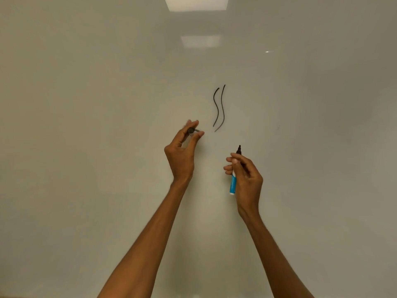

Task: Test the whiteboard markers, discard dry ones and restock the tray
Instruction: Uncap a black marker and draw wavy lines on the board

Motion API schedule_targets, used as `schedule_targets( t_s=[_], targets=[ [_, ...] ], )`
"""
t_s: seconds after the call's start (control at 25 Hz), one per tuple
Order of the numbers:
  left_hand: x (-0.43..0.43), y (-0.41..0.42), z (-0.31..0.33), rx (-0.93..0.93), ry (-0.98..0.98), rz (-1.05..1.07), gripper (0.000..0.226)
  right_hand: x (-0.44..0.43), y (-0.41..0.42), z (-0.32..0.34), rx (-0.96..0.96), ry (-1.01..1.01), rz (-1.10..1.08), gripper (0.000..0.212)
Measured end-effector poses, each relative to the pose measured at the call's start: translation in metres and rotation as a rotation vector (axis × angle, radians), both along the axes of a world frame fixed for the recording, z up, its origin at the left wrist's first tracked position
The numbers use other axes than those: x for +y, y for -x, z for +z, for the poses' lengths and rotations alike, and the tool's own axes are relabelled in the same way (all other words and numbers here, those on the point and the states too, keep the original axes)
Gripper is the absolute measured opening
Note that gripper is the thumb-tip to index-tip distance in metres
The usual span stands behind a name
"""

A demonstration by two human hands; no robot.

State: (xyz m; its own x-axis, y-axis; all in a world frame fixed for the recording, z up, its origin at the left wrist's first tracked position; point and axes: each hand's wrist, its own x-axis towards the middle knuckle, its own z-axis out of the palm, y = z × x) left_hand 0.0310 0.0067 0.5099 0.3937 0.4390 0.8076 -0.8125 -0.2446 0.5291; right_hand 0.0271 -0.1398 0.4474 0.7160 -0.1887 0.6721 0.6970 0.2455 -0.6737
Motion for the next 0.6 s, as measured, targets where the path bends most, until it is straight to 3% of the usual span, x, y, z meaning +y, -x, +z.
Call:
schedule_targets(
  t_s=[0.2,0.44,0.6],
  targets=[
    [0.017,-0.04,0.028,-0.198,-0.245,0.305,0.037,-0.015,-0.007,0.021,-0.035,-0.08,0.103,0.038],
    [0.02,-0.067,0.024,-0.229,-0.323,0.417,0.029,-0.023,-0.018,0.035,-0.075,-0.097,0.115,0.027],
    [0.024,-0.078,0.02,-0.274,-0.386,0.548,0.035,-0.02,-0.03,0.039,-0.092,-0.084,0.074,0.029]
  ],
)
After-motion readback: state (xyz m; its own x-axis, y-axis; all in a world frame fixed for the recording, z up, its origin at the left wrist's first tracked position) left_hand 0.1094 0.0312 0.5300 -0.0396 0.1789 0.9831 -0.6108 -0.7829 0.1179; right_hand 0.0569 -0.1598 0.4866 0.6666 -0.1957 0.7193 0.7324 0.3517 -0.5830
